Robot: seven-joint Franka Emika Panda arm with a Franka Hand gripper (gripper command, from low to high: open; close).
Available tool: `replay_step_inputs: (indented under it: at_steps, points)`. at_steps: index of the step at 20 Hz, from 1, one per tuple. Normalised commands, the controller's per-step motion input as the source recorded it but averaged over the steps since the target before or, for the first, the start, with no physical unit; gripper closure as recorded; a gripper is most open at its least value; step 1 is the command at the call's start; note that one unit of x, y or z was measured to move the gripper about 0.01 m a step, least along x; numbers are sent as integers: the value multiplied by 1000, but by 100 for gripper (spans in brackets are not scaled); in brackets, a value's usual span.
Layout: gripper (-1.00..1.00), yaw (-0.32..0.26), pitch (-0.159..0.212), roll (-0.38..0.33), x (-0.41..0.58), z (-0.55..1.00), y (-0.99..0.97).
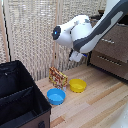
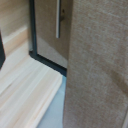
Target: Locate and clasp the grip of the topmost drawer. Steadily and circumspectly yank the drawer open. Discover and seize the nutrition bar using your clamp. Deposit the nutrition bar in the accessible drawer. Unclench the nutrition bar.
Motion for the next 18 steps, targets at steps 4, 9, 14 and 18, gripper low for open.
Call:
replay_step_inputs:
  at_steps: [4, 9, 14, 18]
  points:
    - [-100, -252, -43, 276, 19, 144, 156]
    - [-100, -265, -2, 299, 0, 168, 148]
    - [-100, -243, 0, 321, 4, 109, 174]
    - [-100, -183, -20, 346, 159, 6, 224]
